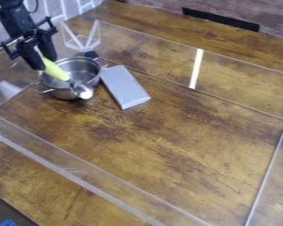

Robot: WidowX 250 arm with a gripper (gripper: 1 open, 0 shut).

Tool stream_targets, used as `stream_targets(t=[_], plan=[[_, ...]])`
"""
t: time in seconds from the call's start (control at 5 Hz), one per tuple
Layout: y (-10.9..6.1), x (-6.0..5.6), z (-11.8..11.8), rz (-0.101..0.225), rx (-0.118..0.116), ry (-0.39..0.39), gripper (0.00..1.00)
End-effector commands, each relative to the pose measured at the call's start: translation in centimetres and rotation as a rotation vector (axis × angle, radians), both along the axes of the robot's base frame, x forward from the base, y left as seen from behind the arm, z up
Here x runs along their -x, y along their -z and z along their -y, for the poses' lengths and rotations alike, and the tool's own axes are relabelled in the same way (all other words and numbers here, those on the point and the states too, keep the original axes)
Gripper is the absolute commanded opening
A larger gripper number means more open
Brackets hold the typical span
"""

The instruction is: Put the spoon into the silver pot

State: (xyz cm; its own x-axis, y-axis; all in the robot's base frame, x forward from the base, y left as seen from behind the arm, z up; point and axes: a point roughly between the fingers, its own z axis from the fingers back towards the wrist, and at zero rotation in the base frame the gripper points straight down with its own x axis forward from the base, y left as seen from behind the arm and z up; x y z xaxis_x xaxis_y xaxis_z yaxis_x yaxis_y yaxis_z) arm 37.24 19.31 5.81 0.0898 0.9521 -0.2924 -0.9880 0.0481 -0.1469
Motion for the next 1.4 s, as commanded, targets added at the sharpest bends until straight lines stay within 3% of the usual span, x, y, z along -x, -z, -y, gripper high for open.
stream_targets(t=[0.0, 0.2, 0.6, 0.8, 1.0, 1.2], plan=[[-1.1, -1.2, 0.5, 0.027, -0.008, 0.037, 1.00], [-1.3, -0.8, 0.9, 0.026, -0.002, 0.051, 0.00], [-2.1, -0.1, 0.9, 0.033, -0.001, 0.060, 0.00], [-2.5, 0.2, 0.5, 0.035, -0.001, 0.053, 1.00], [-2.4, -0.7, 0.1, 0.041, 0.000, 0.097, 1.00], [-2.3, -1.5, 0.2, 0.049, 0.005, 0.148, 0.00]])
